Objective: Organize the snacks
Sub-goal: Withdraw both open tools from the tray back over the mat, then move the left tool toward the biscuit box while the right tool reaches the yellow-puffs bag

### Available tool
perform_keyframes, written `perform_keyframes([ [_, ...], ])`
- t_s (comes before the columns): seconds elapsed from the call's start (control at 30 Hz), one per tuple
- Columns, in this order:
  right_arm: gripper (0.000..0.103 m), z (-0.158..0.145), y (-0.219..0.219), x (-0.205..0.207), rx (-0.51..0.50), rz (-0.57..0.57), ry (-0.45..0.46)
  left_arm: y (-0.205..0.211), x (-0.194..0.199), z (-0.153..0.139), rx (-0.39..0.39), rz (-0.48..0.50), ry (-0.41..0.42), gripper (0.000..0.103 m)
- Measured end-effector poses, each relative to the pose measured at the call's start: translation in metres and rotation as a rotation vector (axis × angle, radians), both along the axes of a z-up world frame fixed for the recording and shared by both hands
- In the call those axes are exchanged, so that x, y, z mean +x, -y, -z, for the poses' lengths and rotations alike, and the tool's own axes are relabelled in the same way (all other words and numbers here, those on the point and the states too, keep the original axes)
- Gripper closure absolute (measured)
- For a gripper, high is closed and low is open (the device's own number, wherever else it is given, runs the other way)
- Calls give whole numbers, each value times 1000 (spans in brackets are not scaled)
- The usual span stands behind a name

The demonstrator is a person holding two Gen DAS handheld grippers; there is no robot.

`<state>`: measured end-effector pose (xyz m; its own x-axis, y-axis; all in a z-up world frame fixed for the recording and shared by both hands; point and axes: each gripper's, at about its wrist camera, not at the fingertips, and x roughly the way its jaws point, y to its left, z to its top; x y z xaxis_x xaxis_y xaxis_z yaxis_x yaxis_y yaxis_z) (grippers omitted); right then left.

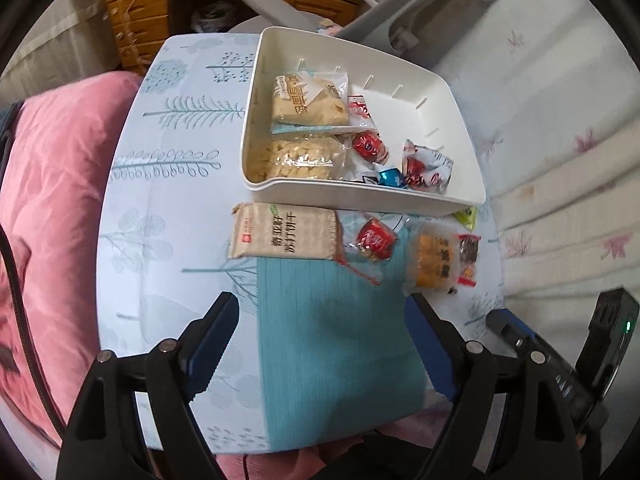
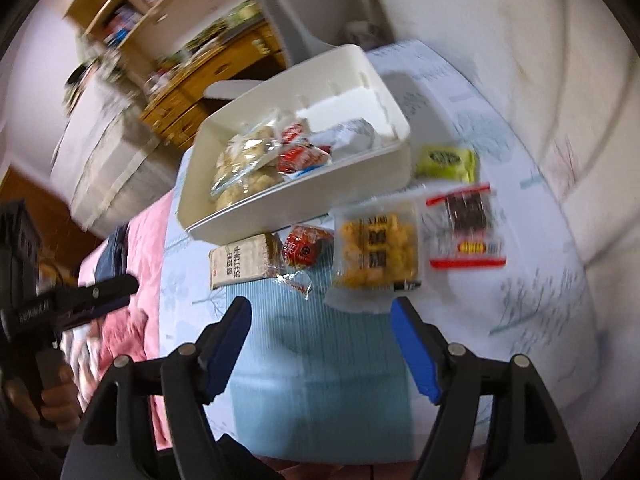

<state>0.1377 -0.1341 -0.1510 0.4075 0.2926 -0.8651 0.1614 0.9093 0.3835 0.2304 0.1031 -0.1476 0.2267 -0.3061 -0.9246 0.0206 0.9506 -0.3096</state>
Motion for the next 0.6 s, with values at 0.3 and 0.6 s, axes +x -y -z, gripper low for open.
perform_keyframes([
  [0.3, 29, 15, -10, -10, 54, 240, -45, -27, 6, 24, 51, 224, 83, 19],
  [0.6, 29, 28, -19, -14, 48, 321, -88, -31, 10, 44, 77, 475, 240, 20],
])
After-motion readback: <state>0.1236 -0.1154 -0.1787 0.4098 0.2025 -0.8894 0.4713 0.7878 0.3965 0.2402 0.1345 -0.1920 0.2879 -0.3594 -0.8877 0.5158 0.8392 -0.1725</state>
